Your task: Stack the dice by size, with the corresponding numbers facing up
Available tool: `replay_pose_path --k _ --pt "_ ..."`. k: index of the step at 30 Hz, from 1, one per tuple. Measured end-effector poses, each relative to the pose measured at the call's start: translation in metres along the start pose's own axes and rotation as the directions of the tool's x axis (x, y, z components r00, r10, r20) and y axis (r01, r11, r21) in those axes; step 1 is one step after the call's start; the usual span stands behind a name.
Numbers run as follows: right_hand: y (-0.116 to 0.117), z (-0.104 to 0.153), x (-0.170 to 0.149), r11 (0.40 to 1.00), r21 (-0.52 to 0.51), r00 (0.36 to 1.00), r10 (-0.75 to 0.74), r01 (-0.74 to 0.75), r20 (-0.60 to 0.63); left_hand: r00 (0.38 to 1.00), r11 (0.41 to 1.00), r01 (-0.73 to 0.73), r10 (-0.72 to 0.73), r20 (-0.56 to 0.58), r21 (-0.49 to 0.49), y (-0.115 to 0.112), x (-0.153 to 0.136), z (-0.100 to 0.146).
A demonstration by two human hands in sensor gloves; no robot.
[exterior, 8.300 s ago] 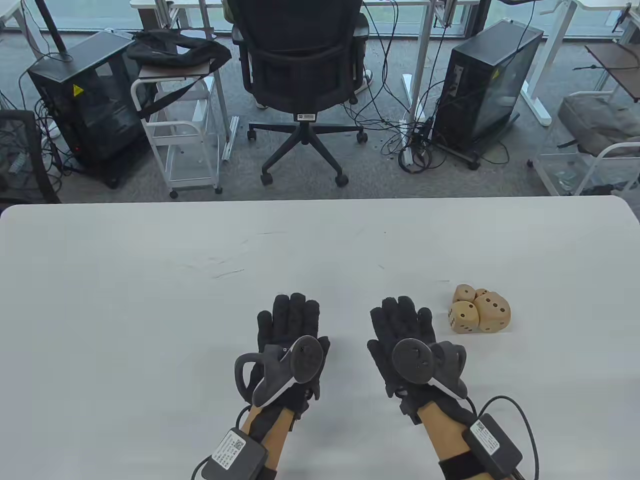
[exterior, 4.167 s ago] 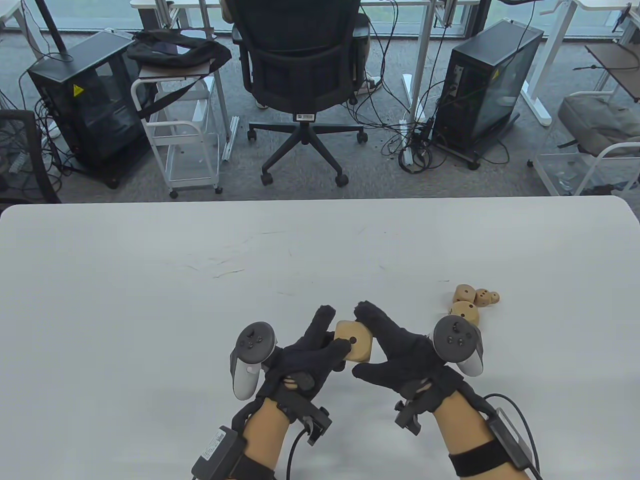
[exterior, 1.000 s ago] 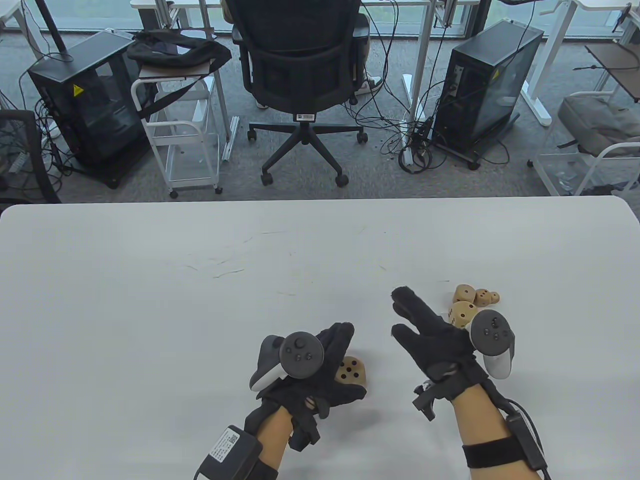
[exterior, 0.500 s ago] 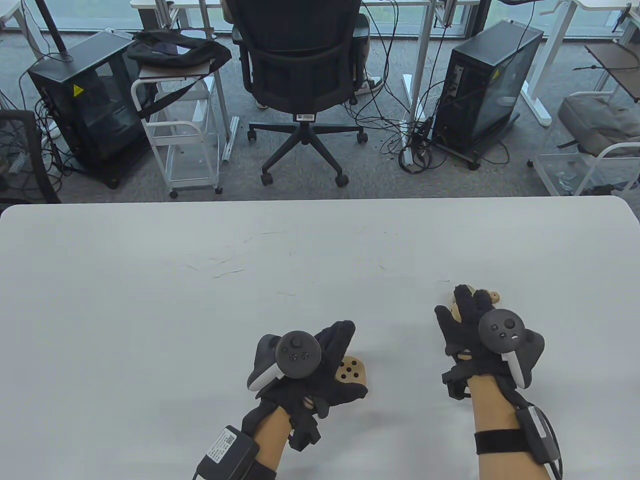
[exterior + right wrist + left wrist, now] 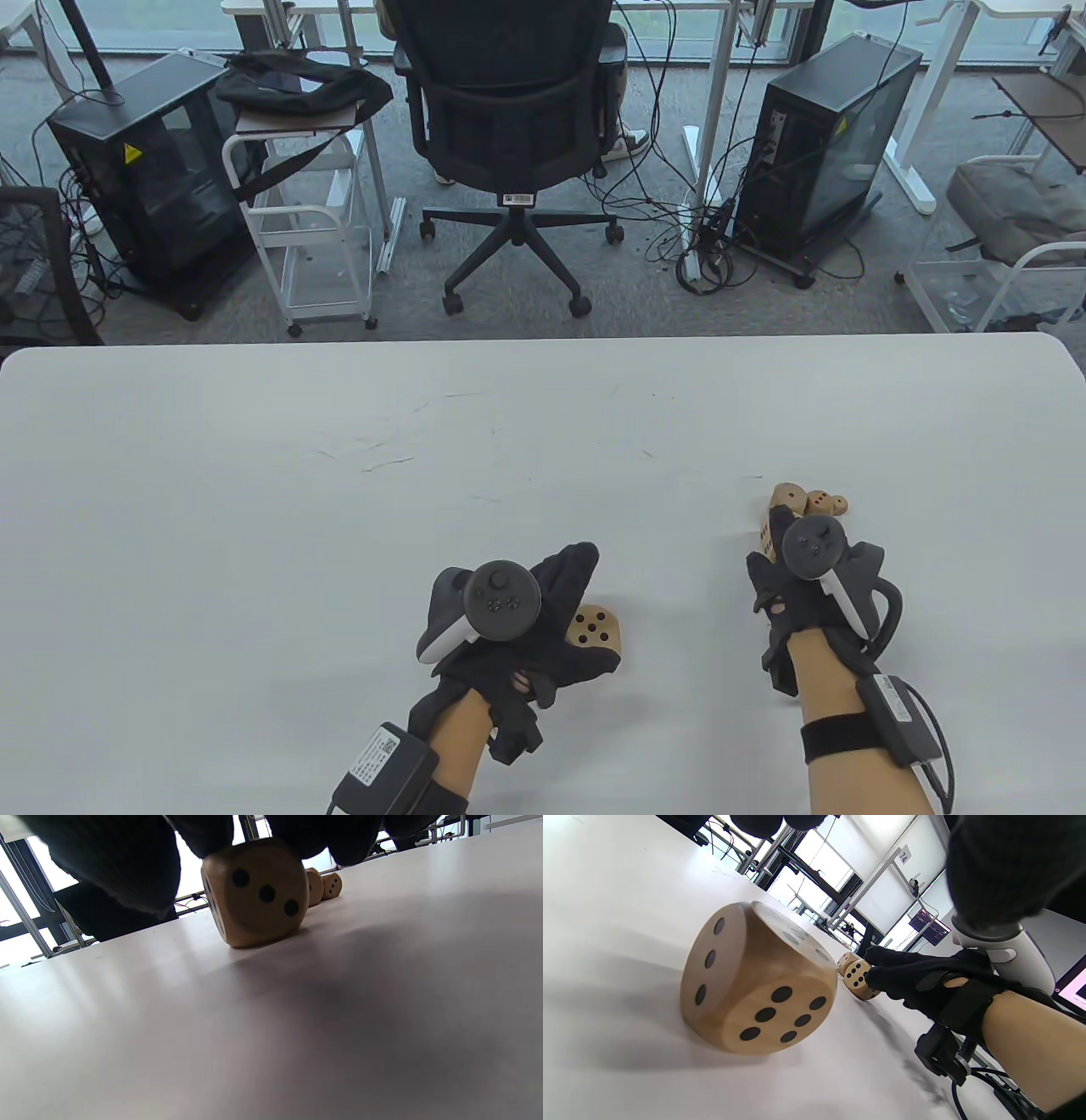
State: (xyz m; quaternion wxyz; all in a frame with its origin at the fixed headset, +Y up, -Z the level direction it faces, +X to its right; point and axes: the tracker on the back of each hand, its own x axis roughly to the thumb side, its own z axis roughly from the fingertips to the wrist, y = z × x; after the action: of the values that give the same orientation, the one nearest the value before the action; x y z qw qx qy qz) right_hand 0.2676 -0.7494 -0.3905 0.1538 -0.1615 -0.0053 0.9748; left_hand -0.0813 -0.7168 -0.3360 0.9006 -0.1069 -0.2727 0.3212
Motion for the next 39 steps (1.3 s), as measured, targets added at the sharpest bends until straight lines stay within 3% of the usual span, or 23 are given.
replay_pose_path --k 10,15,17,19,21,25,28,33,36,39 --pt "0.000 -0.001 0.000 0.998 -0.060 1.000 -0.016 0.015 -0.012 1.000 1.000 -0.003 0.003 0.001 0.002 0.000 0.000 0.000" --pt "-0.006 0.001 0.002 0.988 -0.039 0.987 -0.150 0.152 0.056 1.000 1.000 -0.003 0.003 0.006 0.006 0.001 0.000 0.001" --pt "-0.016 0.006 0.010 0.967 -0.025 0.958 -0.248 0.254 0.146 1.000 1.000 -0.002 0.002 0.013 0.015 0.002 0.000 0.001" --pt "-0.026 0.014 0.023 0.917 0.044 0.878 -0.393 0.397 0.272 1.000 1.000 -0.003 0.002 0.024 0.031 0.003 0.001 0.001" --pt "-0.033 0.025 0.043 0.838 0.244 0.733 -0.546 0.489 0.407 0.999 0.999 0.001 -0.003 0.039 0.051 0.004 0.002 0.002" --pt "-0.036 0.048 0.075 0.703 0.481 0.523 -0.711 0.524 0.470 0.997 0.997 0.007 -0.013 0.070 0.081 0.005 0.006 0.005" --pt "-0.030 0.059 0.090 0.579 0.626 0.411 -0.814 0.522 0.411 0.993 0.989 0.025 -0.042 0.107 0.148 0.009 0.011 0.009" --pt "-0.013 0.062 0.097 0.418 0.729 0.326 -0.904 0.542 0.276 0.984 0.966 0.010 -0.056 0.169 0.260 0.014 0.017 0.016" --pt "-0.005 0.062 0.097 0.337 0.765 0.289 -0.935 0.548 0.205 0.982 0.962 -0.007 -0.045 0.185 0.272 0.014 0.018 0.016" --pt "-0.001 0.062 0.096 0.324 0.755 0.278 -0.941 0.570 0.194 0.981 0.959 -0.087 0.035 0.193 0.271 0.016 0.012 0.015"
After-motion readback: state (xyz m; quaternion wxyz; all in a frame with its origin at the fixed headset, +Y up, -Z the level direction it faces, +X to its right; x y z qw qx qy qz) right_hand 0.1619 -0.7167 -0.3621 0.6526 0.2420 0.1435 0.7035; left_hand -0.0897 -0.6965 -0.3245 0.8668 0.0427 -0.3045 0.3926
